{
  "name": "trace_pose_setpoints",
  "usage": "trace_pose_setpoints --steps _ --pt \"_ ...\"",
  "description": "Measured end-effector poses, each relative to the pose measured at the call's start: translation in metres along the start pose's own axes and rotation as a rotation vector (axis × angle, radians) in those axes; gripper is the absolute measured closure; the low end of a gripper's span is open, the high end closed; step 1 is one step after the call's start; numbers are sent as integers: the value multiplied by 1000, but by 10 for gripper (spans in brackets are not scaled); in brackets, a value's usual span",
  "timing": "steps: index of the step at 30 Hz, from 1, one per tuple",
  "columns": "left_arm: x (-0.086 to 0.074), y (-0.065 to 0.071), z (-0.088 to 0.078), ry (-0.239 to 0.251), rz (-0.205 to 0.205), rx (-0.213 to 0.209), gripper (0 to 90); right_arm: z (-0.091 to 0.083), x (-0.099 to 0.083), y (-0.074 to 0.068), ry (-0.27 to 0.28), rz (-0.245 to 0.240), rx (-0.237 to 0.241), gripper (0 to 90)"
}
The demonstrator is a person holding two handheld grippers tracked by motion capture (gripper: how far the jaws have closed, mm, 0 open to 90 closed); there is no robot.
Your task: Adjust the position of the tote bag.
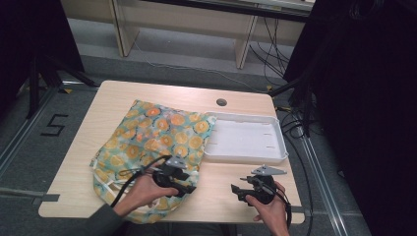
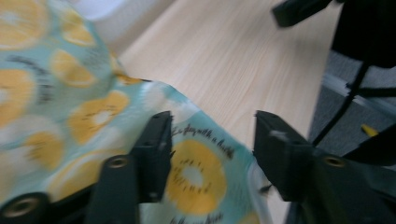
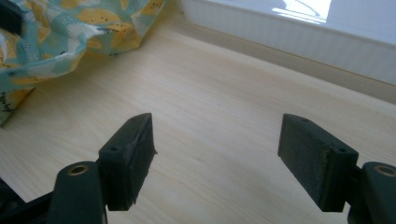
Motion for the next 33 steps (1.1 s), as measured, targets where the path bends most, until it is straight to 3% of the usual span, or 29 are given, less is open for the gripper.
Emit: trace_pose_setpoints --steps 1,2,3,4,5,6,8,9,10,11,12,13,14,15,16,17,18,20,24,25,26,27,28,29,30,31,32,33 --pt "1 -16 -27 4 -2 38 399 1 2 -2 8 -1 8 277" --pt "1 -25 -41 12 2 78 386 2 3 -2 31 -39 10 277" --pt "1 -25 -41 12 2 78 383 2 3 -6 14 -6 25 276" --pt "-1 -38 -55 12 3 126 383 3 4 -9 22 -12 41 276" --pt "-8 -65 -80 8 0 222 378 5 6 -13 21 -6 57 274" --pt "-8 -65 -80 8 0 222 369 8 8 -17 47 -9 67 272" --pt "-18 -93 -104 -3 -14 311 360 10 10 -21 34 -10 85 272" --pt "-25 -107 -114 -1 -45 340 358 12 12 -27 27 -20 90 270" --pt "-32 -121 -123 -3 -68 376 353 19 16 -33 54 -25 108 267" --pt "-40 -134 -131 4 -104 426 354 20 17 -37 10 -47 114 266" --pt "-57 -156 -144 -21 -170 468 352 29 24 -50 26 -52 152 267" --pt "-57 -156 -144 -21 -170 468 354 29 24 -50 26 -52 152 267" --pt "-65 -165 -147 -20 -197 485 354 34 28 -56 28 -67 159 267" --pt "-72 -173 -151 -32 -217 521 362 37 31 -60 13 -90 170 267" --pt "-86 -185 -152 -36 -271 539 363 46 37 -72 0 -105 191 272" --pt "-86 -185 -152 -36 -271 539 362 46 37 -72 0 -105 191 272" --pt "-92 -190 -152 -54 -299 523 362 52 41 -76 38 -122 200 274" --pt "-103 -199 -147 -38 -349 524 347 63 46 -87 15 -154 226 274" --pt "-110 -205 -139 -81 -368 511 290 74 48 -97 -18 -162 238 245" --pt "-112 -208 -137 -67 -380 510 306 78 48 -99 -37 -174 238 244" --pt "-115 -208 -134 -73 -392 482 306 82 48 -102 -48 -183 245 250" --pt "-118 -208 -133 -104 -386 455 336 93 47 -105 -68 -195 235 263" --pt "-120 -208 -130 -120 -391 451 403 97 46 -103 -95 -250 215 301" --pt "-123 -208 -126 -148 -356 425 518 101 43 -106 -132 -244 217 396" --pt "-123 -208 -126 -148 -356 425 595 101 43 -106 -132 -244 217 396" --pt "-124 -207 -123 -149 -324 414 699 108 41 -102 -173 -297 199 576" --pt "-124 -207 -123 -149 -324 414 777 108 41 -102 -173 -297 199 576" --pt "-122 -203 -123 -145 -319 408 855 112 40 -101 -186 -310 204 728"
Point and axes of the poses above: each handheld gripper's, and its own axes: z roughly forward along the jaws, x roughly out of its top, y roughly to its right, the point moved 6 cm from there along z, roughly forward along the jaws, and after that the axes turned 6 degrees about y, right-handed, at the moved point
